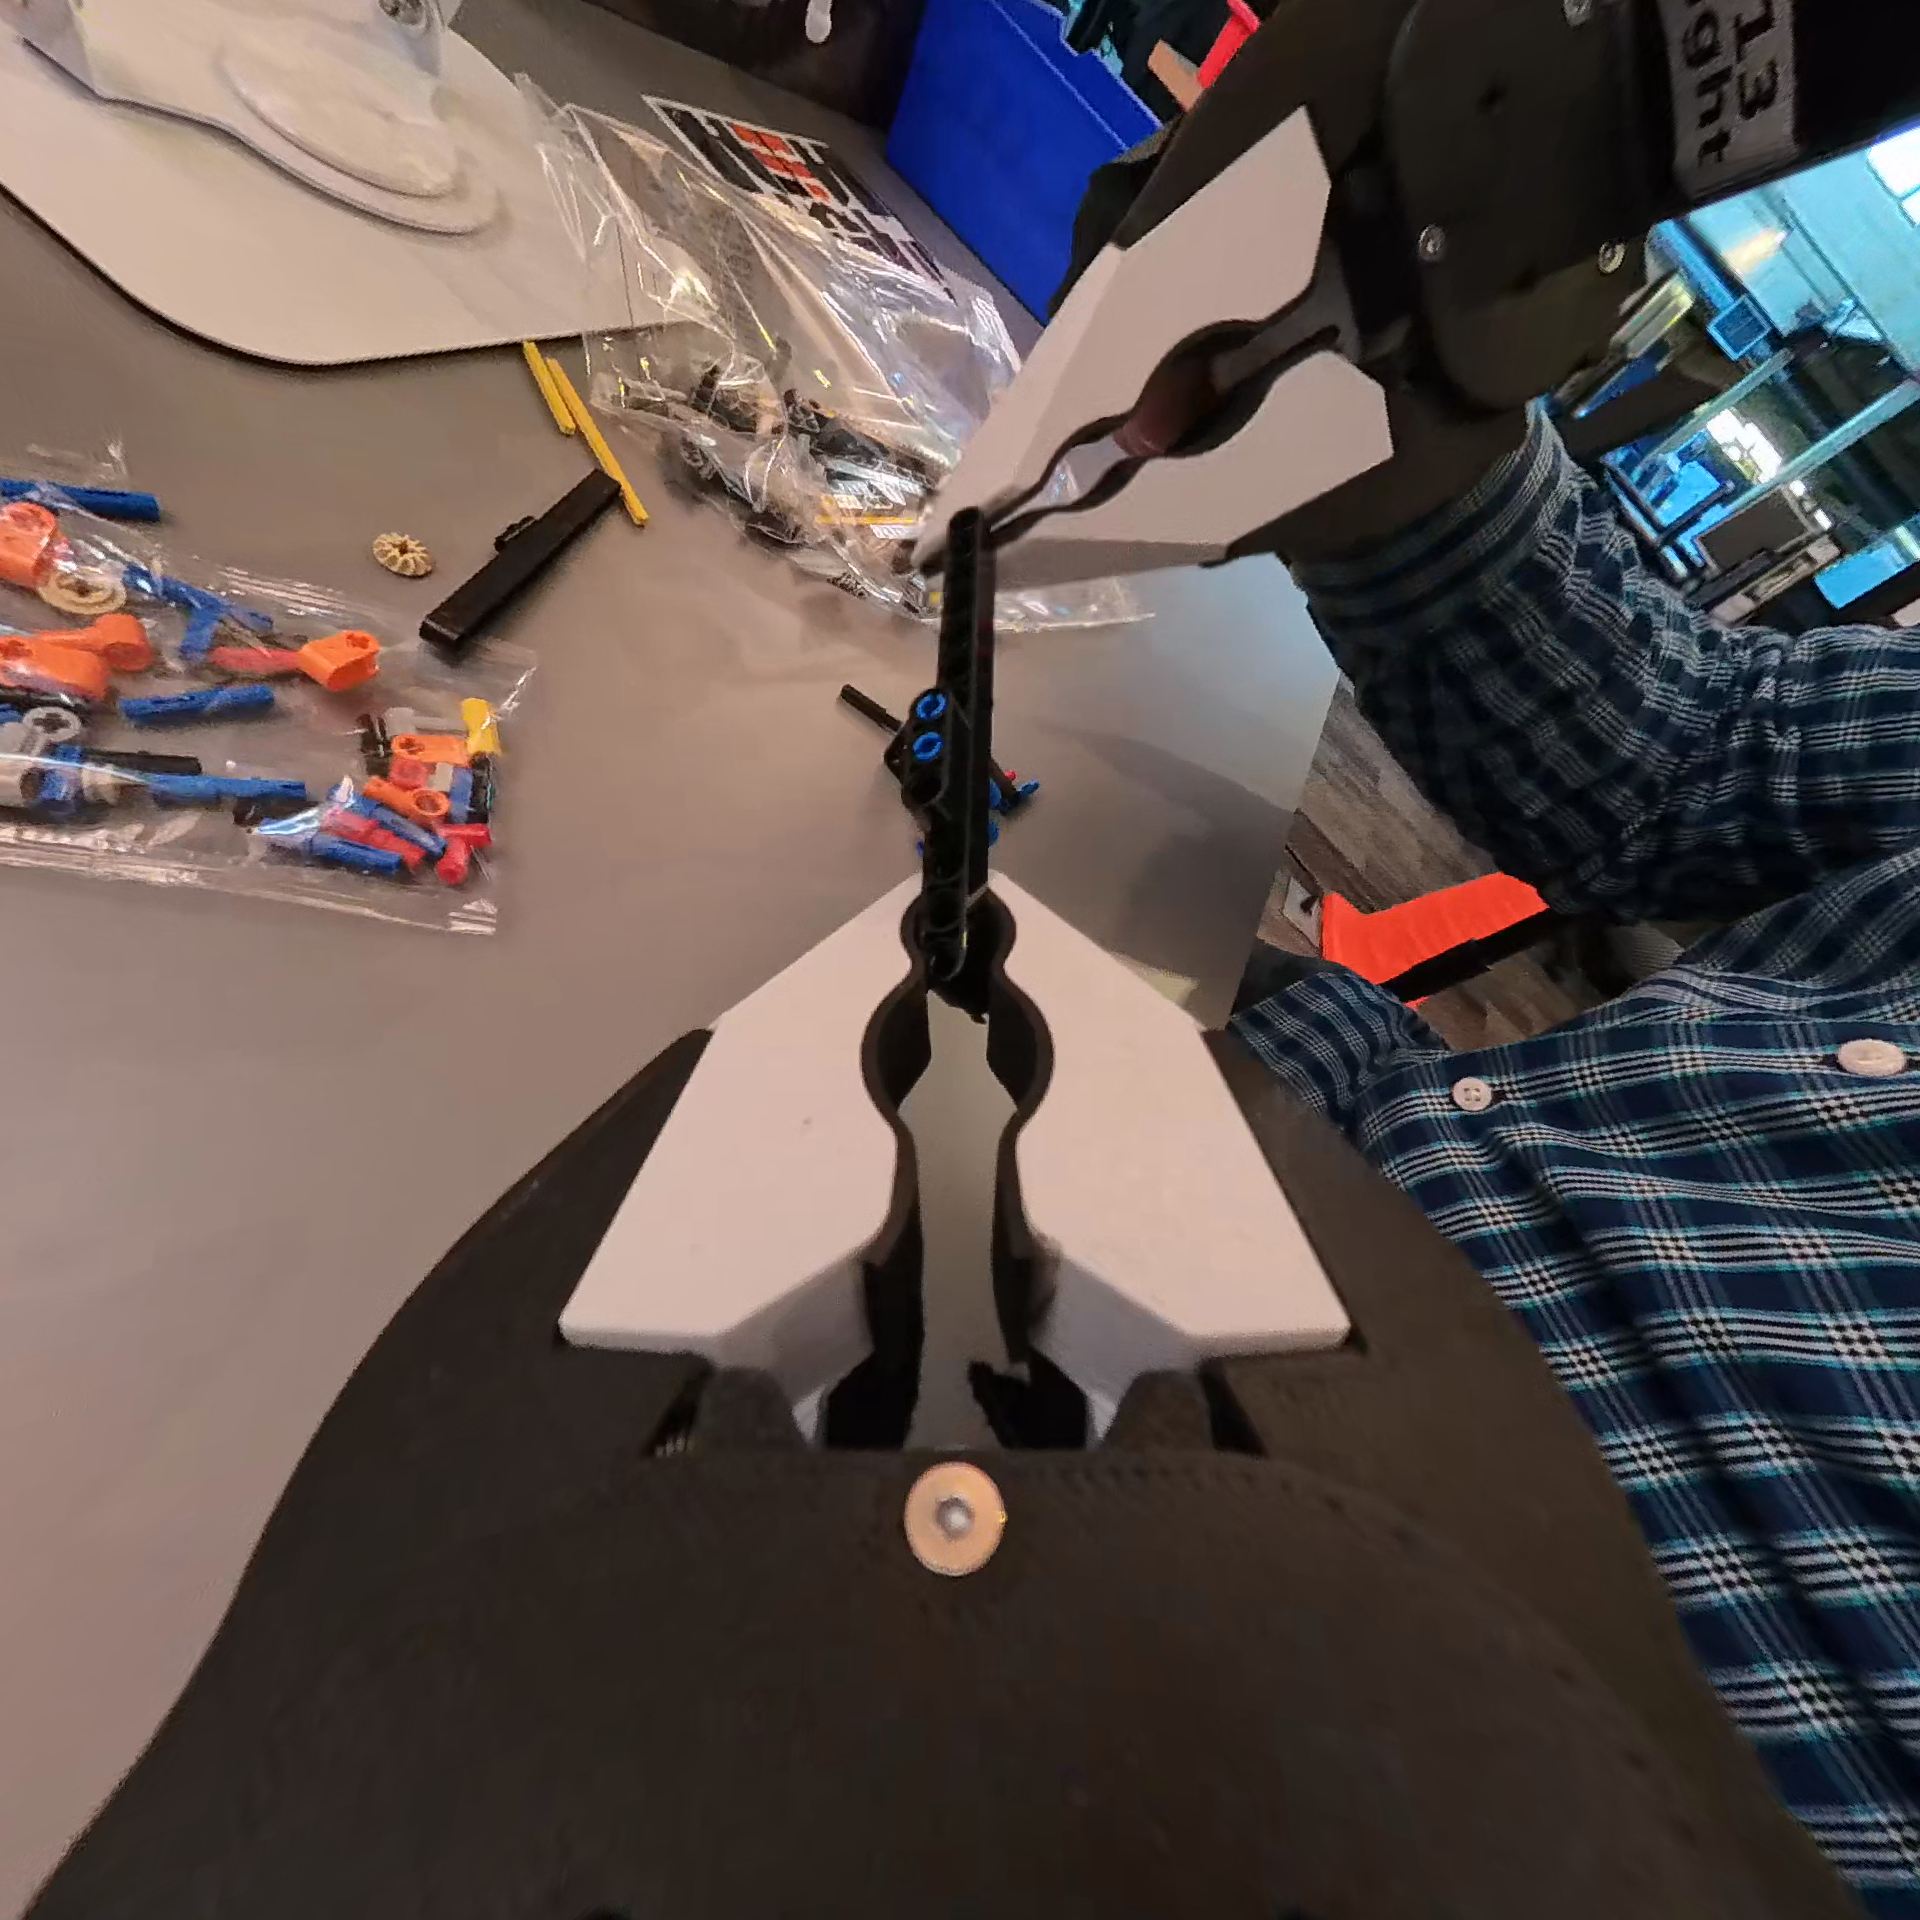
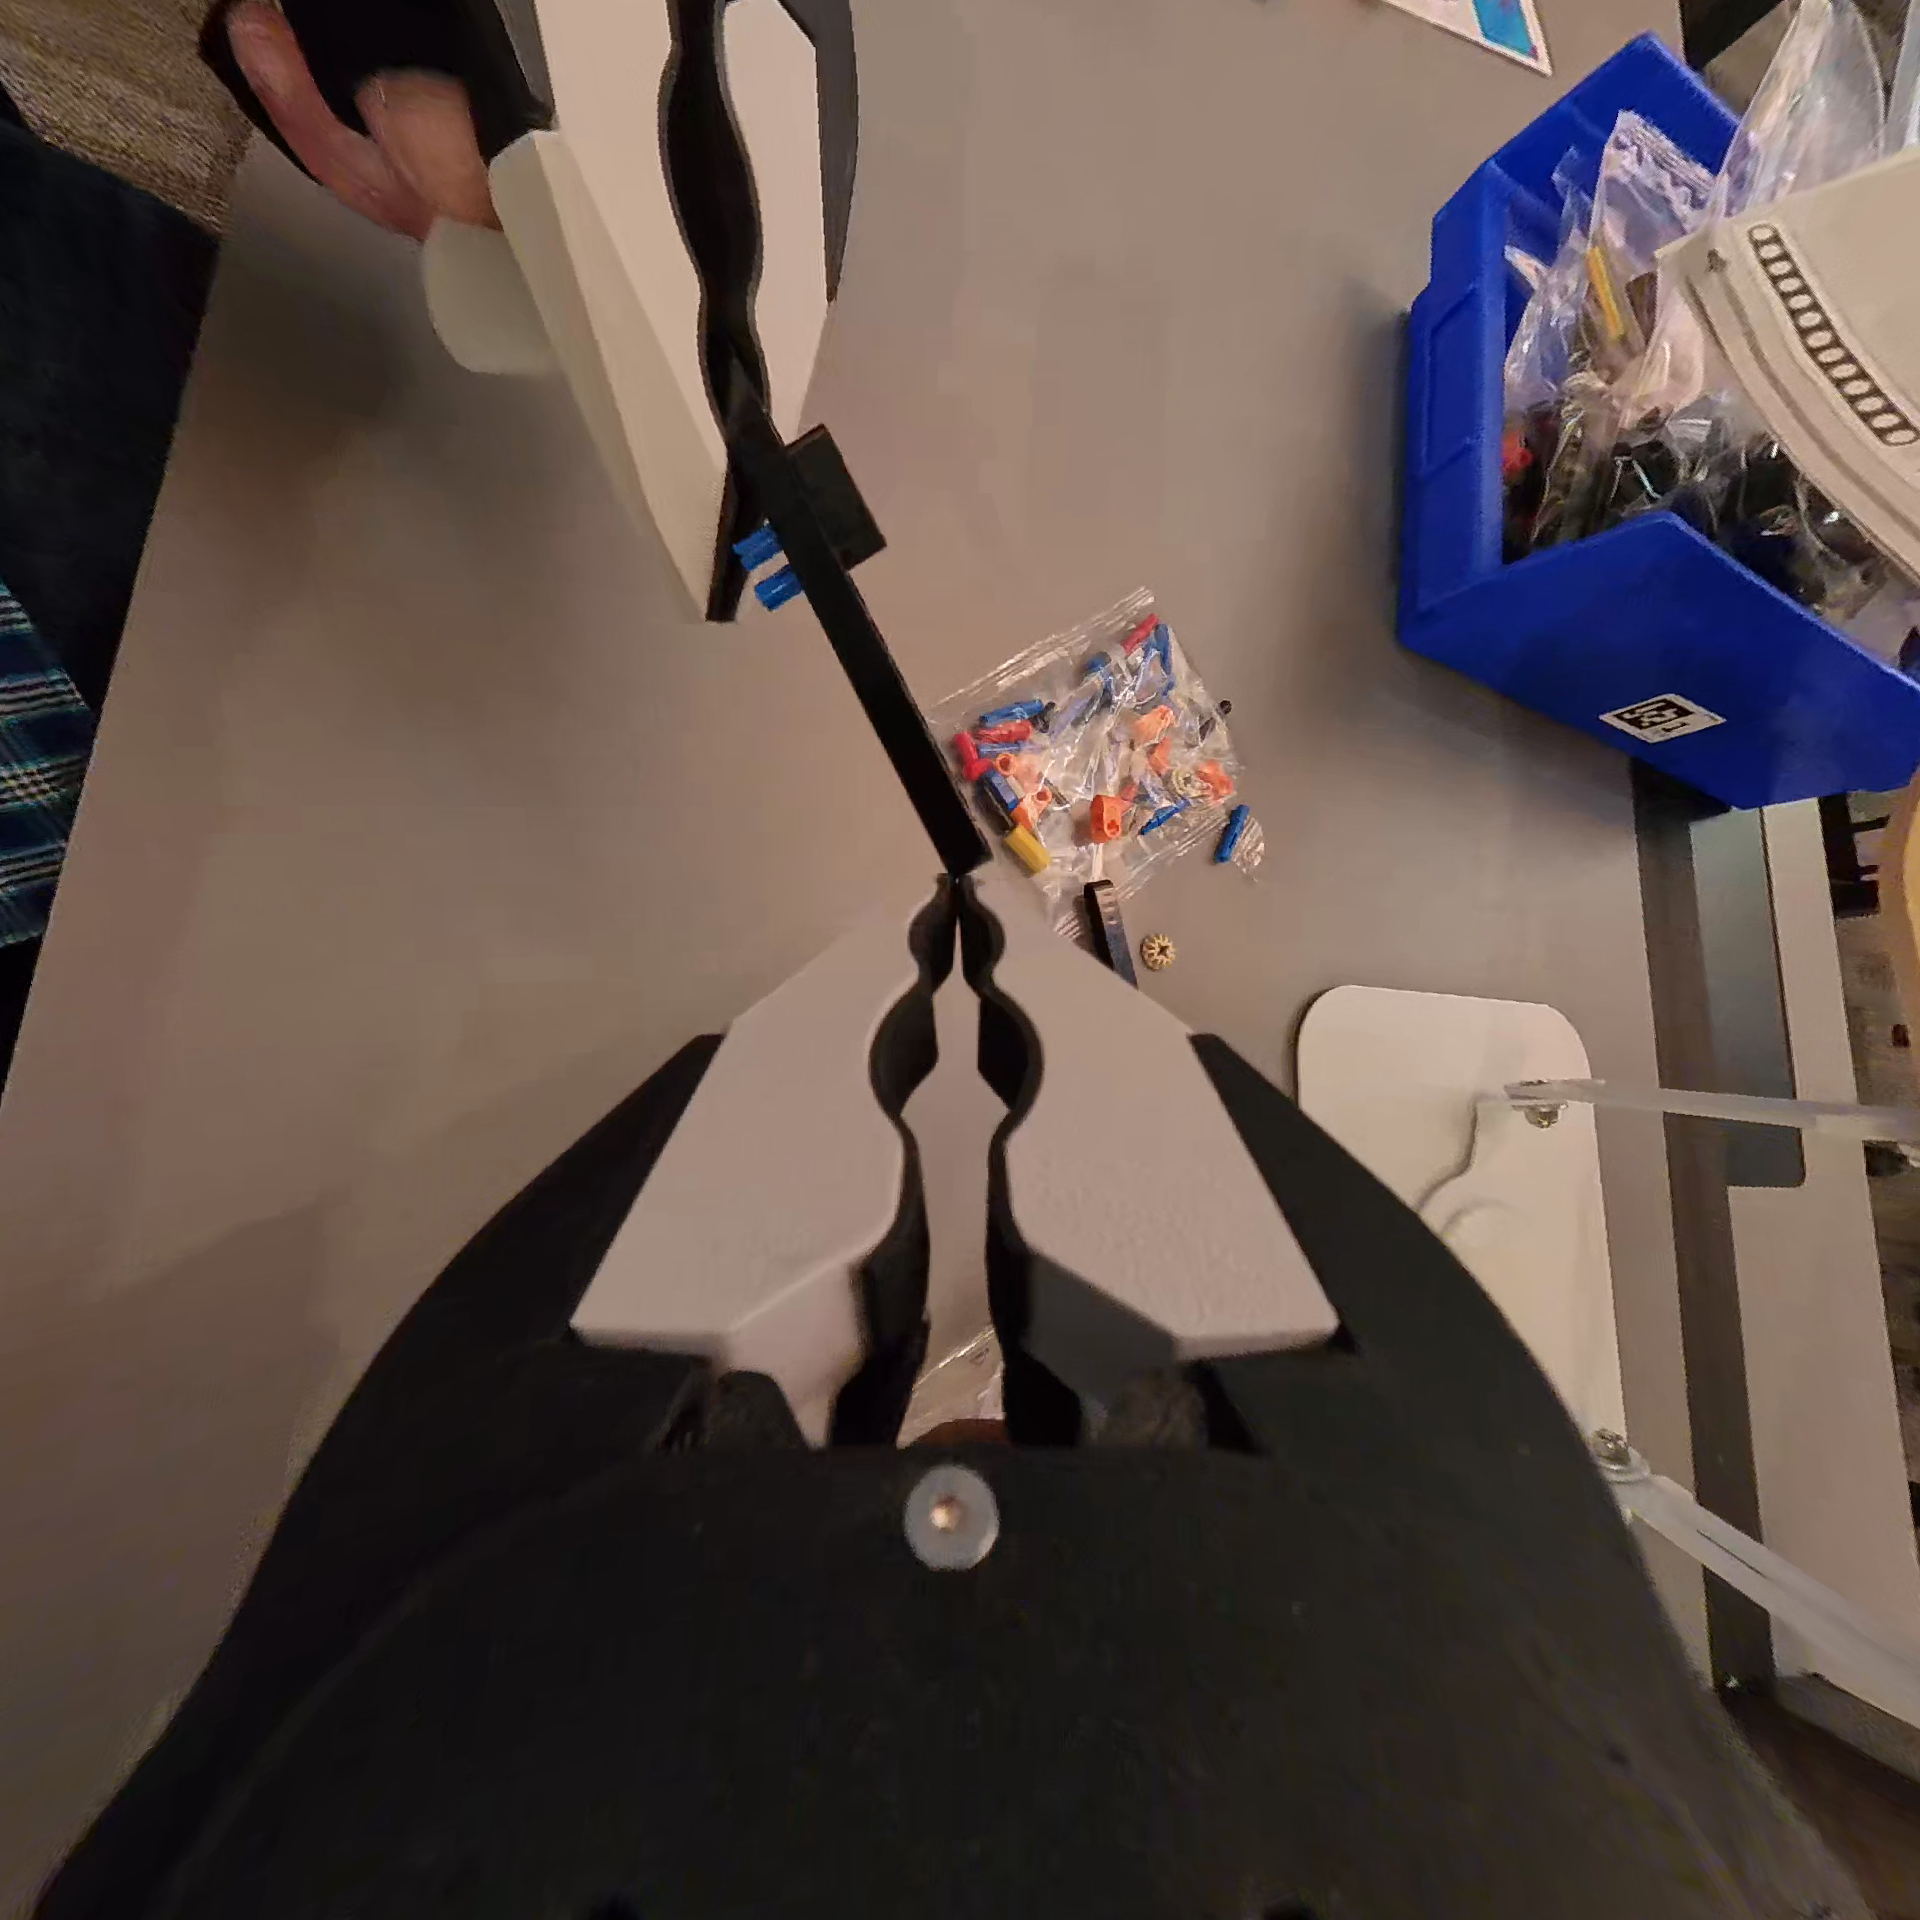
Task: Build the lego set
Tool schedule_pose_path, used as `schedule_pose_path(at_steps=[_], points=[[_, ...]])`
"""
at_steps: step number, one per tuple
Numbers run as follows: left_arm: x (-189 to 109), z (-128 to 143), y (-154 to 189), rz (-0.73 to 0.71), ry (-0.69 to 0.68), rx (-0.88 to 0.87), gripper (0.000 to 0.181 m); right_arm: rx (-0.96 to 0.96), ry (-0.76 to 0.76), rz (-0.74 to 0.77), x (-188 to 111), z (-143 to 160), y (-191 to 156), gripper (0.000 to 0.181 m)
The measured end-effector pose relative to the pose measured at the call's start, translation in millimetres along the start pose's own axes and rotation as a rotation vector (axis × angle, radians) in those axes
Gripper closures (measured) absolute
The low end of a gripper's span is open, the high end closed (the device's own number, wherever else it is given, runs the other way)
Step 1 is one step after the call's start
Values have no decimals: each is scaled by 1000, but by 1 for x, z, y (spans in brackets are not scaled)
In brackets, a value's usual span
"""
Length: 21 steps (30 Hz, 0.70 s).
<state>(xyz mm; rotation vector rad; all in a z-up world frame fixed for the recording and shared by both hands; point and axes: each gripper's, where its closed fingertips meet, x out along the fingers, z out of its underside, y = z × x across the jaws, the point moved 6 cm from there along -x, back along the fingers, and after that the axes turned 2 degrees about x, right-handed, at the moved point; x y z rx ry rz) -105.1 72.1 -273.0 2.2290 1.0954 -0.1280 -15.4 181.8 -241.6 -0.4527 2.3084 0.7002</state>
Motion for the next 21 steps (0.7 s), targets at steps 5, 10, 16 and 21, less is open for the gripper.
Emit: schedule_pose_path(at_steps=[5, 10, 16, 21], points=[[-1, 3, 5, 1, 10, -8, 181, 21, 12, -15, -2, -3, -2, 172], [-10, -6, 0, -33, 73, -28, 181, 214, 82, -20, -14, 0, 9, 152], [-12, -13, 5, -52, 161, -29, 181, 578, 245, -102, -26, 6, 19, 150], [-4, -14, 12, -47, 166, -4, 181, 630, 317, -196, -24, -5, 11, 148]])
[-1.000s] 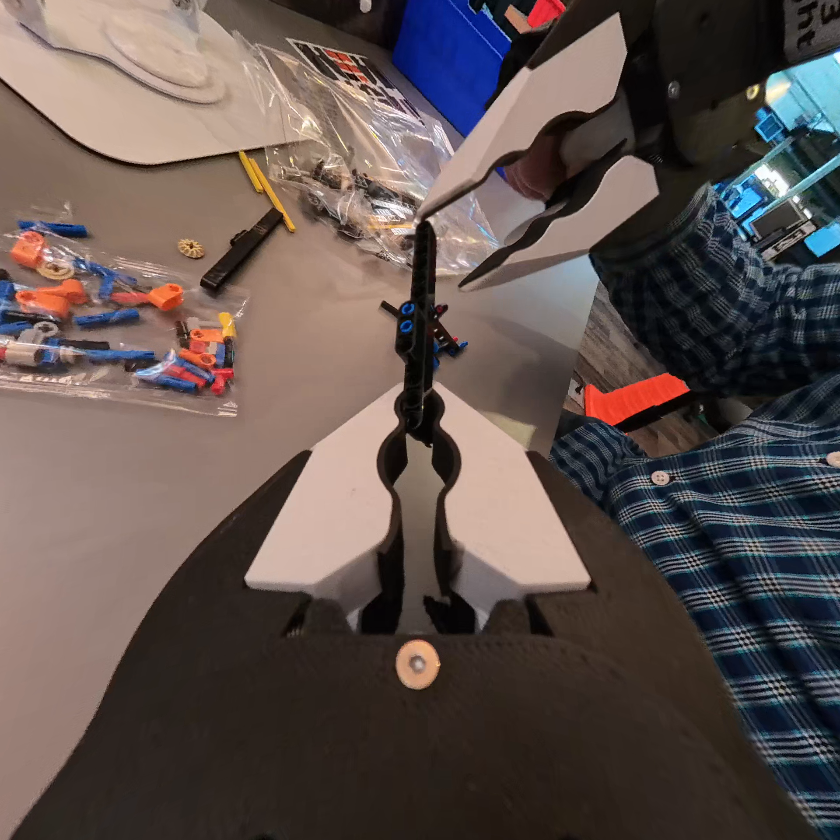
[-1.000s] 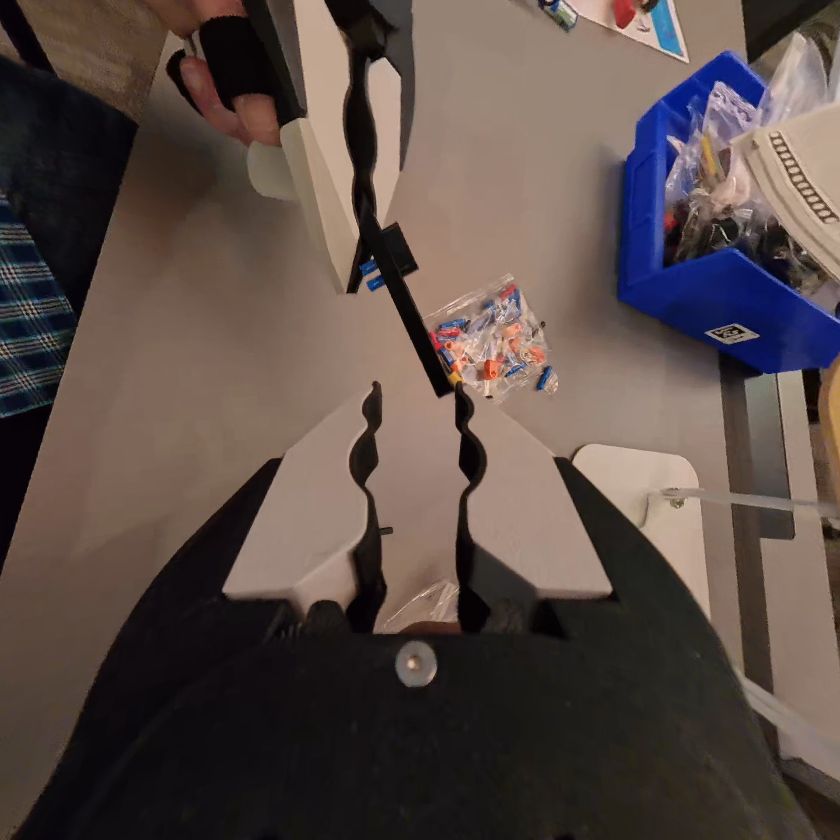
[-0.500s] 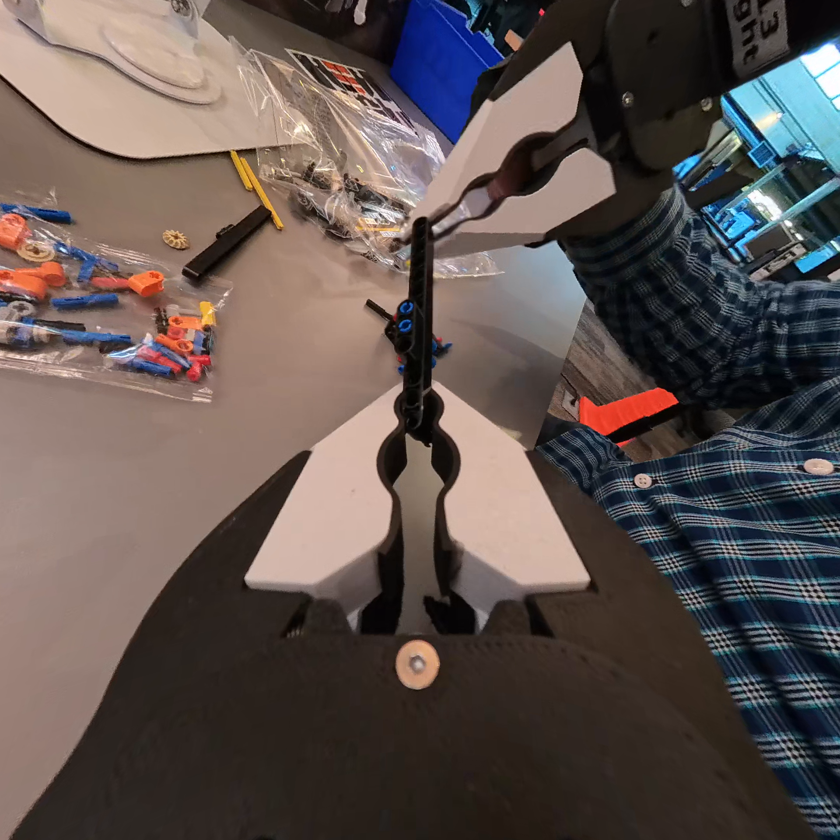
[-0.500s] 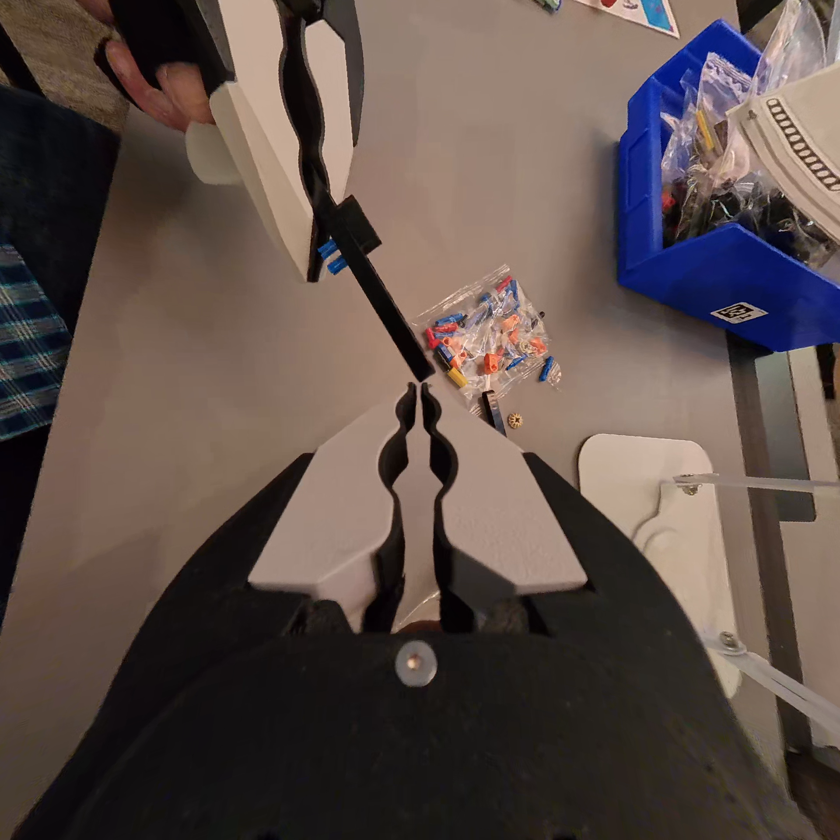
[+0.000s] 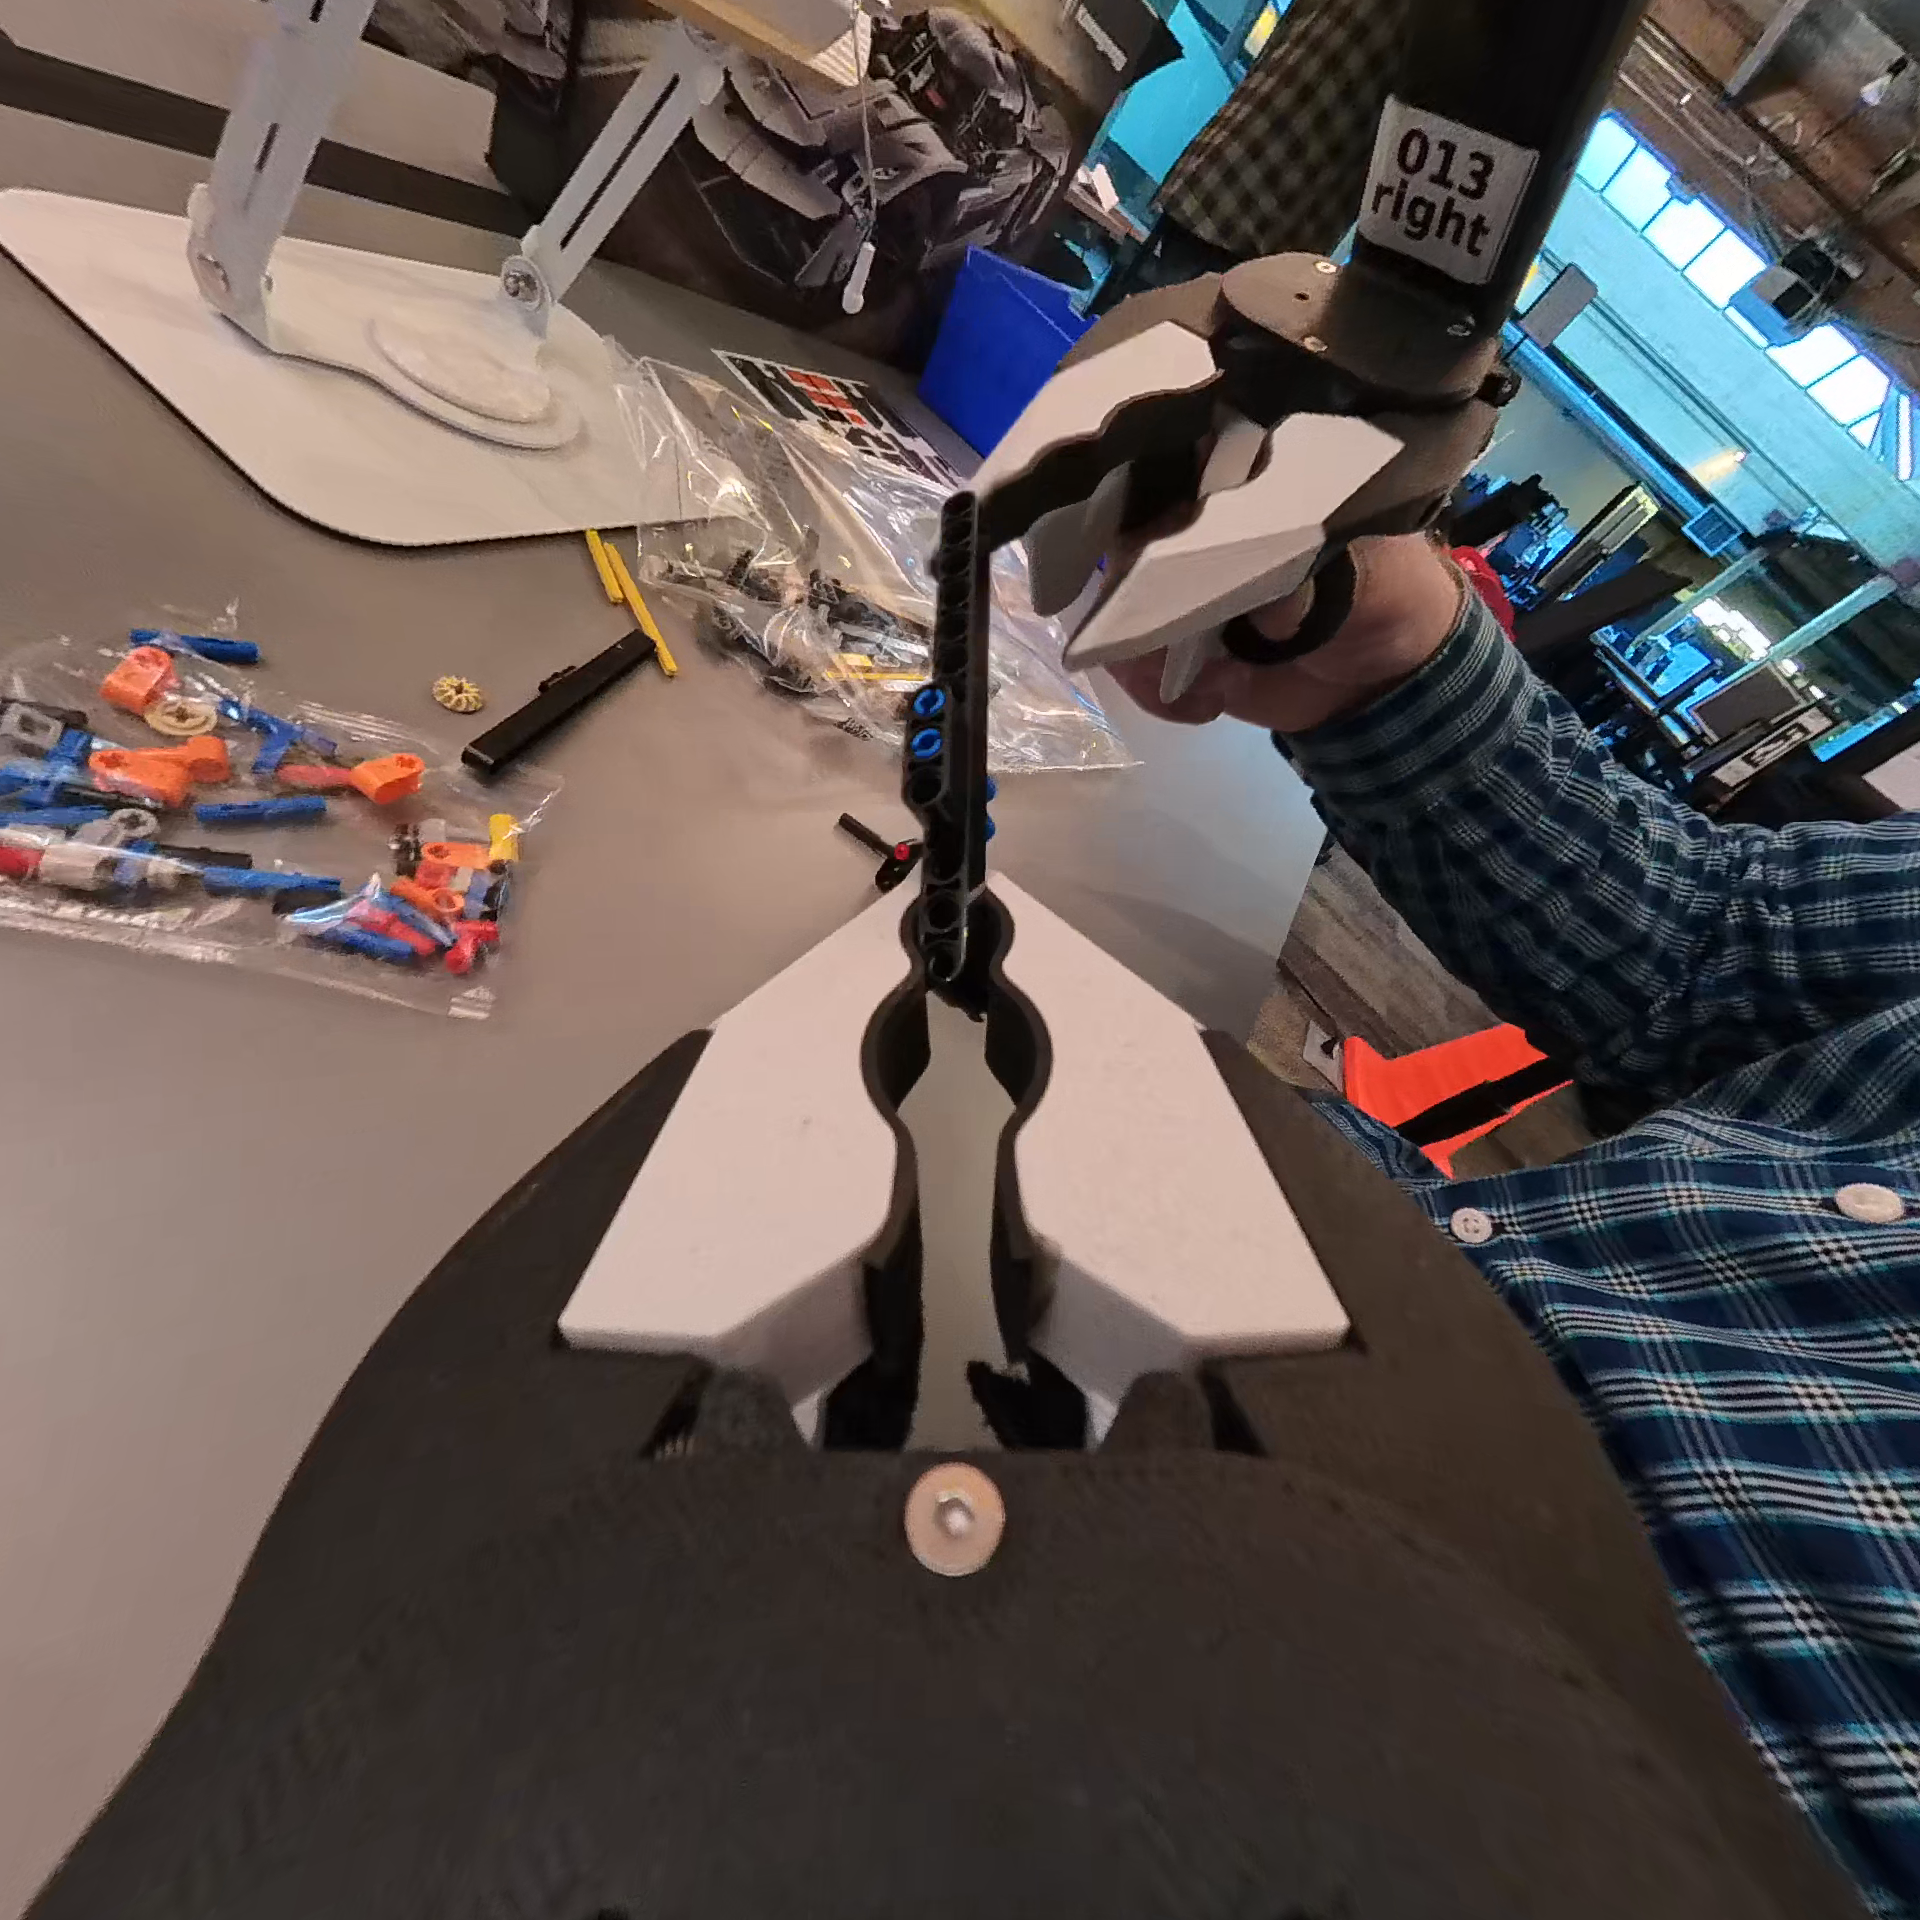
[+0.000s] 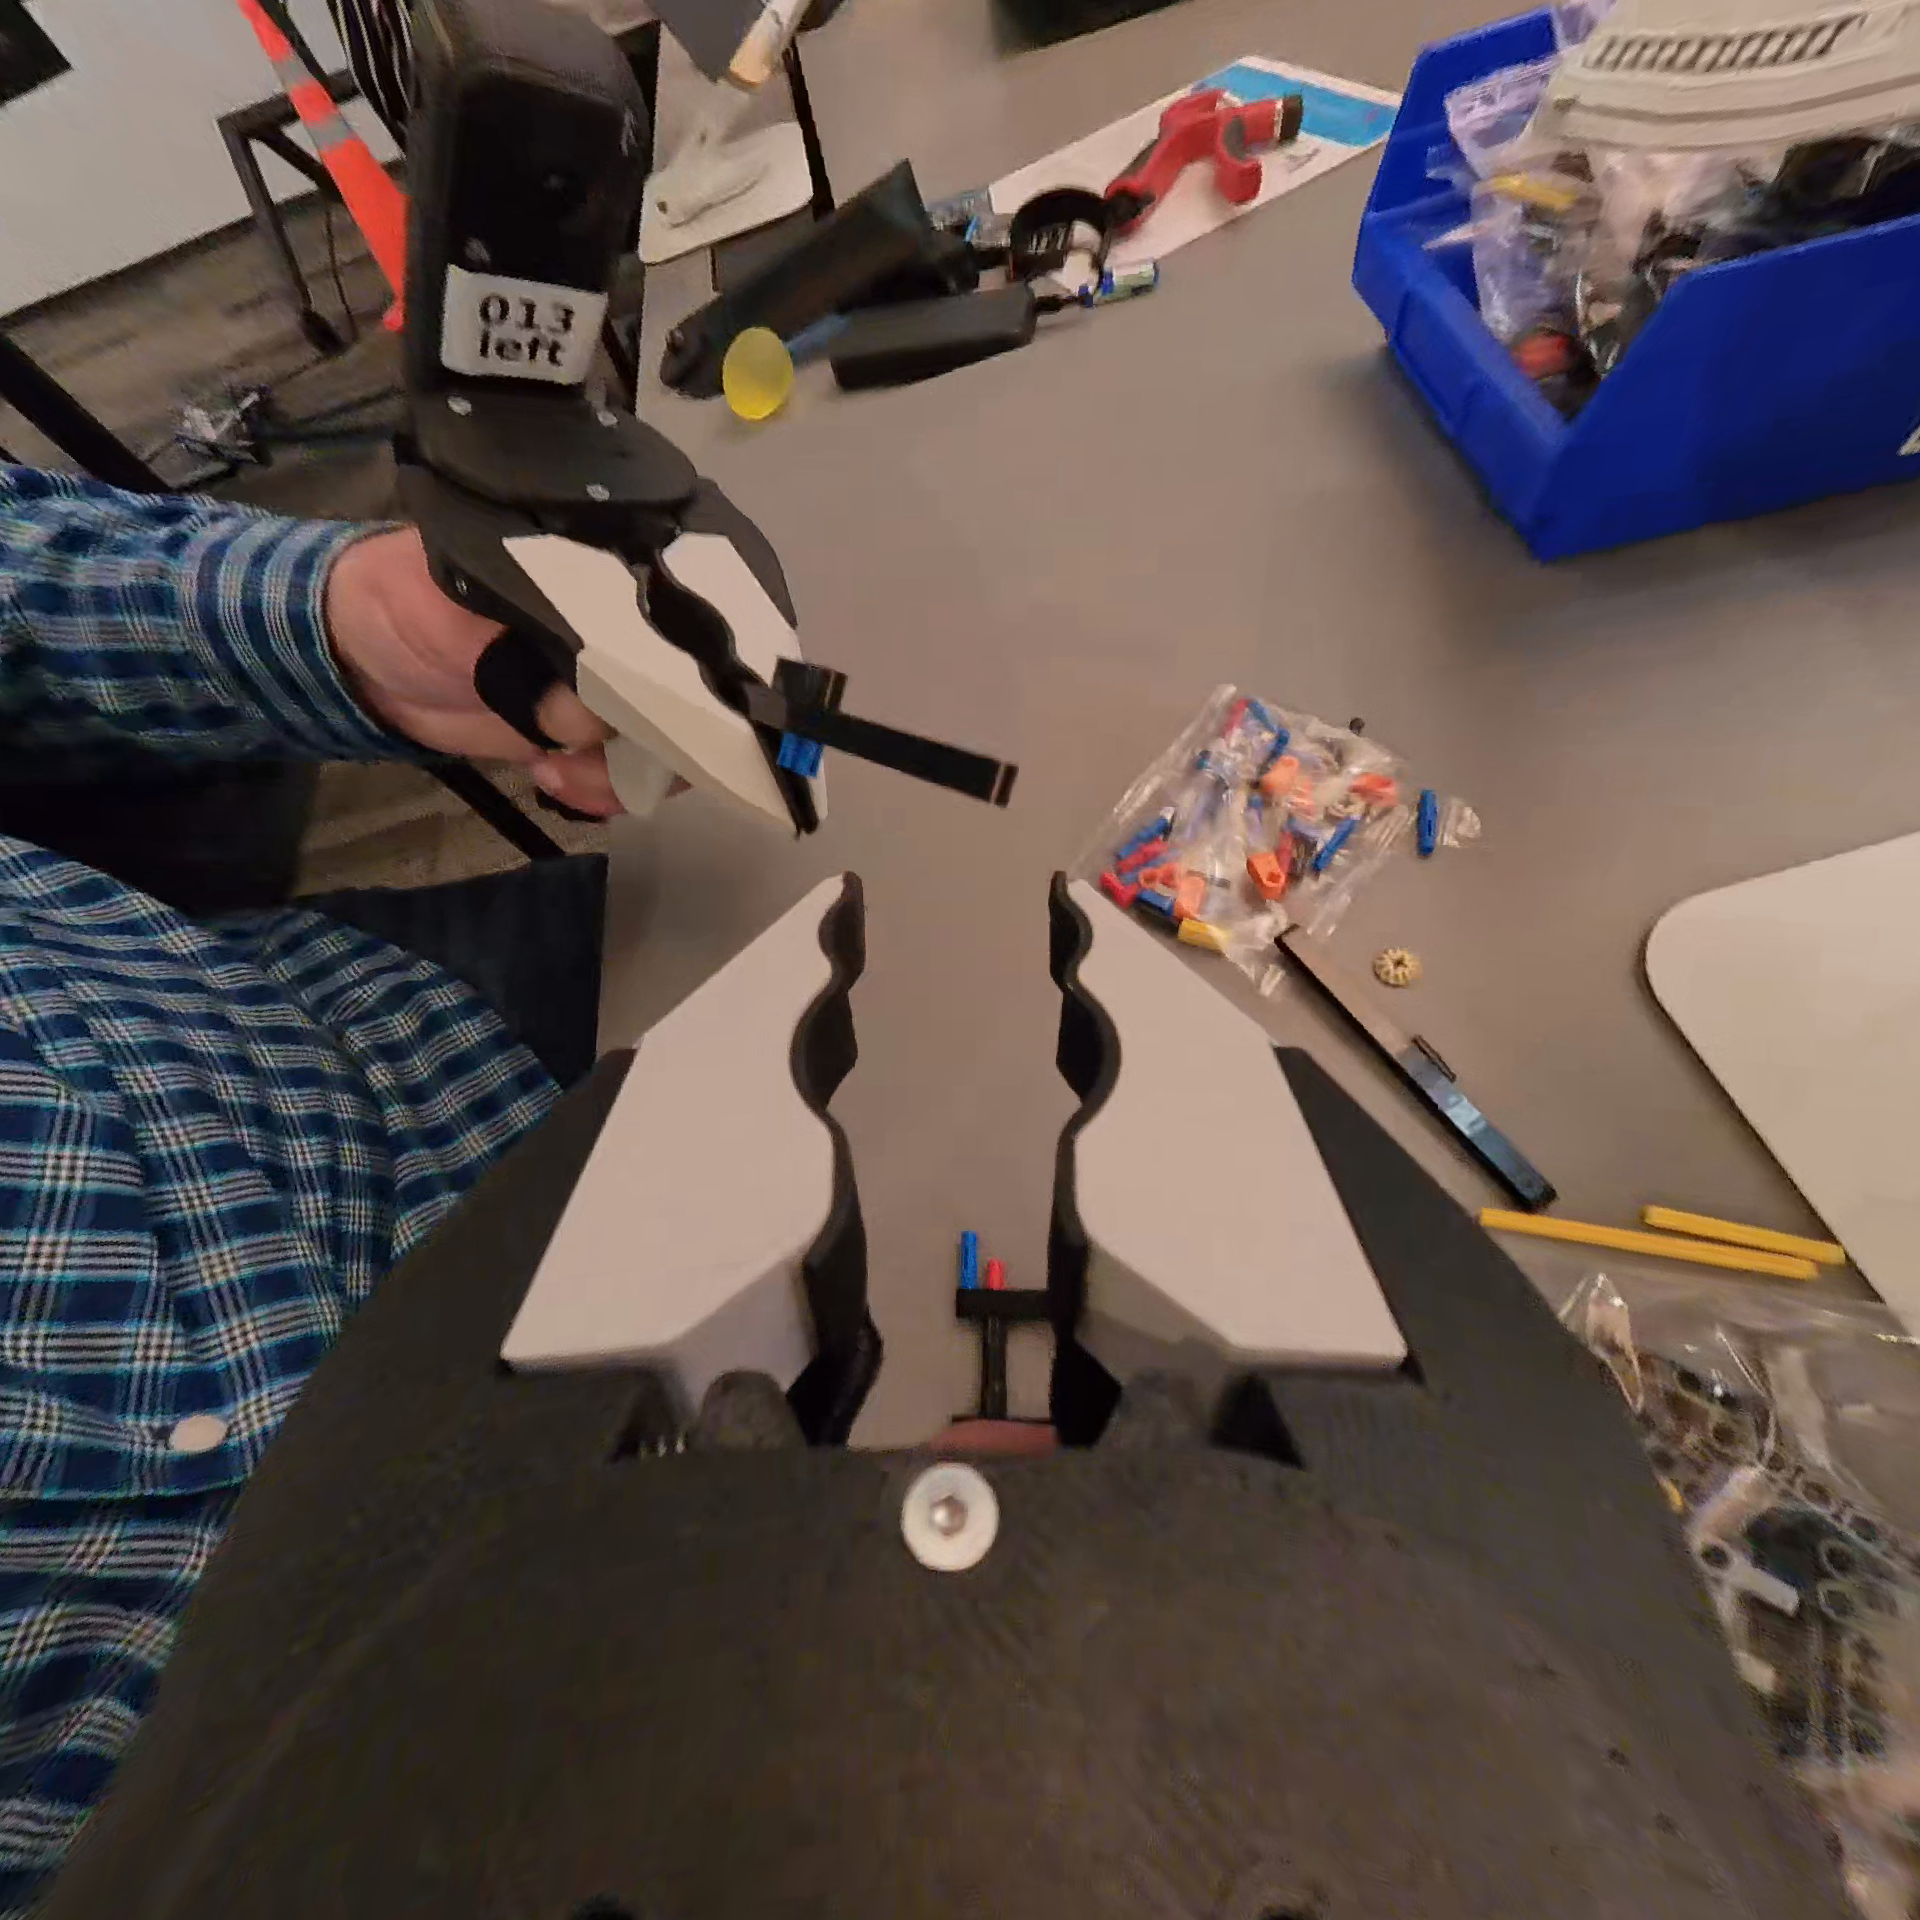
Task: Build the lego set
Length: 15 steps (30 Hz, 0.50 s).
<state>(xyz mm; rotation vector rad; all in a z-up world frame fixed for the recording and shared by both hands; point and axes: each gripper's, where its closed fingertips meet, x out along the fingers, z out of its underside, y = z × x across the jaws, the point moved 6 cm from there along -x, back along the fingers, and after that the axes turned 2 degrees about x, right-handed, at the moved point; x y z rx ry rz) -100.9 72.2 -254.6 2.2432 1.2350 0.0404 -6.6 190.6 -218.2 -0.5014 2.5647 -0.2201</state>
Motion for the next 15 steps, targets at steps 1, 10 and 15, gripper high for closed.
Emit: schedule_pose_path(at_steps=[1, 10, 15], points=[[1, 0, 1, -6, 0, 23, 181, 7, 17, -16, 1, -2, -2, 149], [11, 2, 14, -37, -46, 221, 181, 80, 79, -157, 1, -4, -5, 165], [13, 3, 13, 7, -61, 188, 164, 96, 101, -249, -8, -6, -11, 174]])
